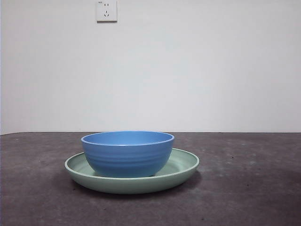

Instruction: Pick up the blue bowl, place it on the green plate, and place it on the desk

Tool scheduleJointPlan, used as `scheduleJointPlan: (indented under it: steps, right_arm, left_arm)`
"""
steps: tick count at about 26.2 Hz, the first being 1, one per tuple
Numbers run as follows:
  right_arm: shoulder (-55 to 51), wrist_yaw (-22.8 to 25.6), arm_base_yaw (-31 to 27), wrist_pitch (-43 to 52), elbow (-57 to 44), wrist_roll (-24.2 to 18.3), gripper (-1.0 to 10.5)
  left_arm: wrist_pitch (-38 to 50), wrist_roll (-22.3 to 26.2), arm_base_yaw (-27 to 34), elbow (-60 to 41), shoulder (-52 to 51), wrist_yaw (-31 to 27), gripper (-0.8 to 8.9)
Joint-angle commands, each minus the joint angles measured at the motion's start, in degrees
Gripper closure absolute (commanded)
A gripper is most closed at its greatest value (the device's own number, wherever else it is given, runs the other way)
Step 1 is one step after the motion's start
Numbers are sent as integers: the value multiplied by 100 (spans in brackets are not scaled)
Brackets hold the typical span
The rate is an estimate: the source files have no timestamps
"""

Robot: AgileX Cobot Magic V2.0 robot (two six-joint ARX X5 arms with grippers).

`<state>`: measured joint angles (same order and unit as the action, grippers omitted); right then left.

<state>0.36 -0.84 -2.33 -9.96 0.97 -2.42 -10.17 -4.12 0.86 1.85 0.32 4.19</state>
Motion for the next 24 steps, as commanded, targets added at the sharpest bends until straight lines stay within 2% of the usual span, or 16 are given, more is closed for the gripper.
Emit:
scheduleJointPlan:
  steps: [1,24]
  right_arm:
    - [-15,-4,-7,-26,-35,-59,913]
    - [-15,0,-7,111,-35,-63,913]
  left_arm:
    - [-50,39,2,-116,-7,-35,787]
    - [-50,39,2,-116,-7,-35,786]
